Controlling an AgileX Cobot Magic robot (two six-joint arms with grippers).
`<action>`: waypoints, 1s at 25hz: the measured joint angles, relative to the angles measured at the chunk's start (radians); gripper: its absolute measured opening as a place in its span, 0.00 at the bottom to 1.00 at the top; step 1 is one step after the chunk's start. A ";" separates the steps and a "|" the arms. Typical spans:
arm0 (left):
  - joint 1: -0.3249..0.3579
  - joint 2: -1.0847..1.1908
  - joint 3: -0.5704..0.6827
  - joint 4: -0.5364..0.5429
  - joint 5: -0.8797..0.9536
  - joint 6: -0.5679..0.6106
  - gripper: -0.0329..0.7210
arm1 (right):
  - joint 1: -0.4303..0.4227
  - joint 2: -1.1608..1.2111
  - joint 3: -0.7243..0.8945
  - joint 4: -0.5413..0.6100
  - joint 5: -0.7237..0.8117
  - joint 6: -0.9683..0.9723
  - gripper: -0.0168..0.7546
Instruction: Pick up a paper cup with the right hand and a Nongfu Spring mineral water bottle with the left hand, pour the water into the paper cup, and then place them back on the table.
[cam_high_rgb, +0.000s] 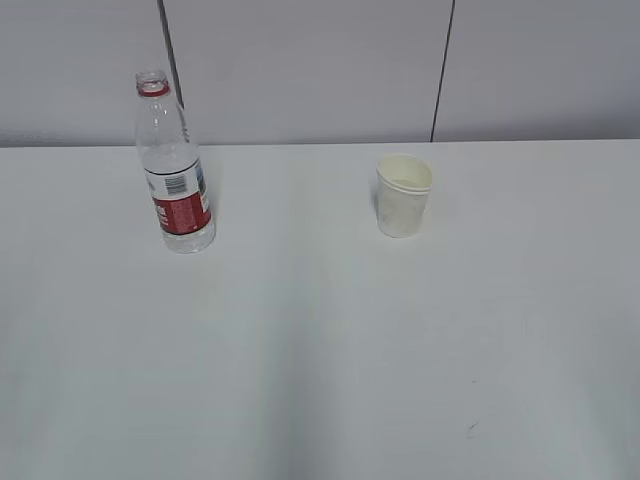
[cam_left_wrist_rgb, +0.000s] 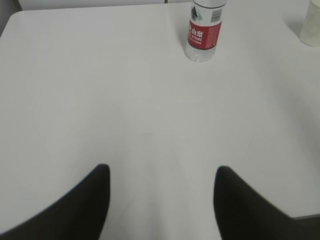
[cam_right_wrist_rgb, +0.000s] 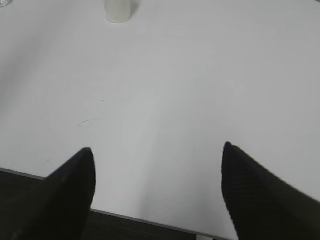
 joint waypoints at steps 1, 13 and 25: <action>0.000 0.000 0.000 0.000 0.000 0.000 0.59 | -0.012 0.000 0.000 0.002 0.000 0.000 0.78; 0.000 0.000 0.000 0.000 -0.001 0.000 0.53 | -0.032 0.000 0.000 0.006 0.000 0.000 0.78; 0.000 0.000 0.000 0.000 -0.001 0.000 0.52 | -0.032 0.000 0.000 0.006 0.000 0.000 0.78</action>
